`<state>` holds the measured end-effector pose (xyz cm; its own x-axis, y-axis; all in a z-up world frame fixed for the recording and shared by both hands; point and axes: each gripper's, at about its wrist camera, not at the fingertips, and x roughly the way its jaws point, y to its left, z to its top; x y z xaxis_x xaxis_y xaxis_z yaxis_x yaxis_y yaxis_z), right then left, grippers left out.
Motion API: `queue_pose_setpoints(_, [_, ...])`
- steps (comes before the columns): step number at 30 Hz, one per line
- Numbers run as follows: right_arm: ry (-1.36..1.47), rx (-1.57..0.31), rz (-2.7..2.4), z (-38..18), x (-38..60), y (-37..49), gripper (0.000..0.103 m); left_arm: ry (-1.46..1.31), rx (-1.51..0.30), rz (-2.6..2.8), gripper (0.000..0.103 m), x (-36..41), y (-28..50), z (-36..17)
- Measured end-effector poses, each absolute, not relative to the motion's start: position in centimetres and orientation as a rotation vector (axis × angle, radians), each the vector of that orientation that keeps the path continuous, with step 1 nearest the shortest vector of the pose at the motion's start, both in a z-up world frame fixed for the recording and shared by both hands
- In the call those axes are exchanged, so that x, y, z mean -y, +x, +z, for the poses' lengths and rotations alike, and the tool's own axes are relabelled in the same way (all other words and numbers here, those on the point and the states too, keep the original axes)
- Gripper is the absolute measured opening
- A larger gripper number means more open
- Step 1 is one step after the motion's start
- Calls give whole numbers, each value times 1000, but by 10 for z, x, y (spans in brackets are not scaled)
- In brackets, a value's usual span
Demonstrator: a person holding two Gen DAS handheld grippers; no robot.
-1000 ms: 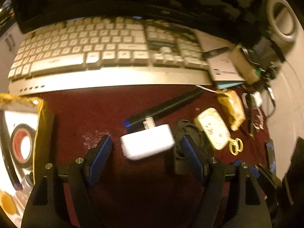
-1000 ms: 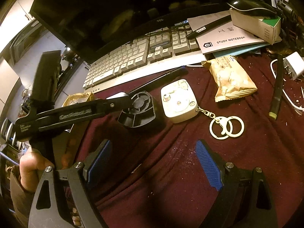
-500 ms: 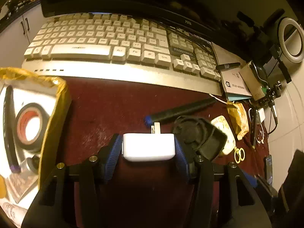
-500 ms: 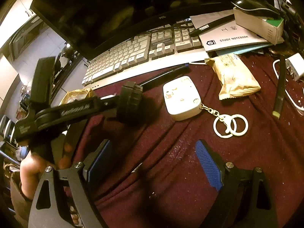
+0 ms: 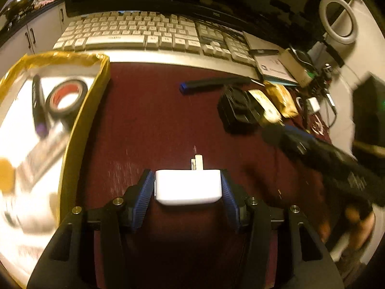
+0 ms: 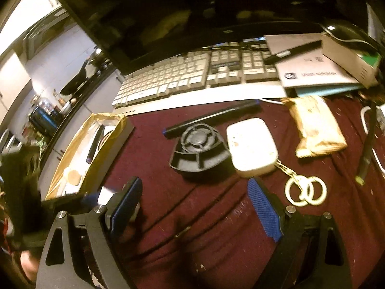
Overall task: Organize rigid objects
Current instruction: 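Grasp the white charger with the left tool while the right tool grasps the black fan part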
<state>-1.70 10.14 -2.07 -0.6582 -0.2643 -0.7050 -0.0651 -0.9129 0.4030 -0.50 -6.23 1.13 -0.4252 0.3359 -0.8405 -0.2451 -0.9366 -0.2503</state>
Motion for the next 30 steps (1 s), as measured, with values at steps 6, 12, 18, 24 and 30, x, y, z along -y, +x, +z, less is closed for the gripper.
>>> queue_pose_setpoints(6, [1284,703,-2621,-38,-109,-31,86,-1436,177,2384,54,68,11,8])
queue_pose_setpoints(12, [1284,663,-2708,-39,-124,-45,86,-1434,165,2386,54,66,13,8])
queue_pose_setpoints(18, [1291,589,-2693,-34,-113,-48,86,-1432,141,2401,54,67,17,8])
queue_pose_setpoints(24, [1354,385,-2738,-36,-80,-58,75,-1432,66,2443,53,60,21,4])
queue_pose_setpoints(30, [1405,139,-2856,-40,-61,-62,61,-1404,-29,2489,54,53,28,5])
